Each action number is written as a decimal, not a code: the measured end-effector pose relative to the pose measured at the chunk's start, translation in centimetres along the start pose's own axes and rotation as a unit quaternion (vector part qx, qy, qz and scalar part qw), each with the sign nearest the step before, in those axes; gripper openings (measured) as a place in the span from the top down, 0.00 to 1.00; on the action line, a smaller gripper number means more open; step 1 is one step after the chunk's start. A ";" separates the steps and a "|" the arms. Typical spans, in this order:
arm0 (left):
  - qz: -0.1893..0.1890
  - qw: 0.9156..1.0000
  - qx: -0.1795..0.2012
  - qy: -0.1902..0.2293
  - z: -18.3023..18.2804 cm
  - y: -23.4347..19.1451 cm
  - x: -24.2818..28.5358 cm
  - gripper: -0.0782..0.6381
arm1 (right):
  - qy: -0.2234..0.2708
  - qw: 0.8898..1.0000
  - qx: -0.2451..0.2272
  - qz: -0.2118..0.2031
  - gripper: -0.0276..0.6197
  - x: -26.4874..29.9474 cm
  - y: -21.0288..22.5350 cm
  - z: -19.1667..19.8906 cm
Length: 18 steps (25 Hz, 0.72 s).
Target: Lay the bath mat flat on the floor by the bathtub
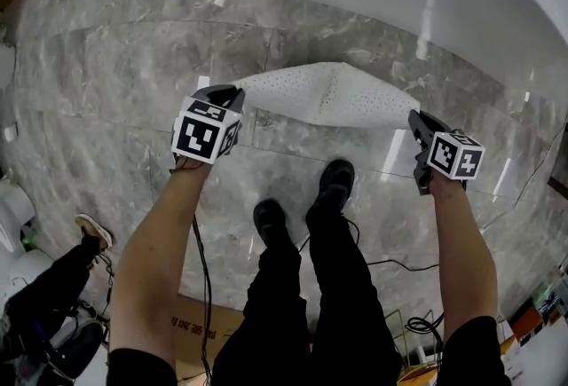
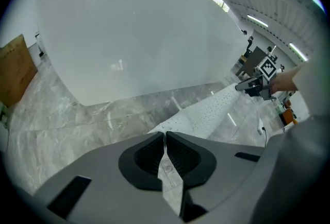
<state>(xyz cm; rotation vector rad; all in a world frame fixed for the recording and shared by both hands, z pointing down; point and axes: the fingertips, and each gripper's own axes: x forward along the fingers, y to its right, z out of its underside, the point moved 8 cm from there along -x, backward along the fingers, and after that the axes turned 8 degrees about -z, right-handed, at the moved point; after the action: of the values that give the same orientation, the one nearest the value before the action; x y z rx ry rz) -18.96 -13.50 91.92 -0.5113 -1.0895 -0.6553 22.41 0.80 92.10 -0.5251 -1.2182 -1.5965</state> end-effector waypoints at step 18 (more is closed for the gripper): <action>-0.002 0.993 0.099 -0.064 4.6 3.0 2.9 0.88 | 0.007 0.998 0.037 0.045 0.87 0.9 2.7 2.2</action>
<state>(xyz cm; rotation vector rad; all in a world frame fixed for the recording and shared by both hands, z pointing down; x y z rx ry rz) -18.83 -8.95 96.14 -0.3835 -1.2627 -0.5152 23.98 2.46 94.92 -0.5136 -1.2213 -1.4706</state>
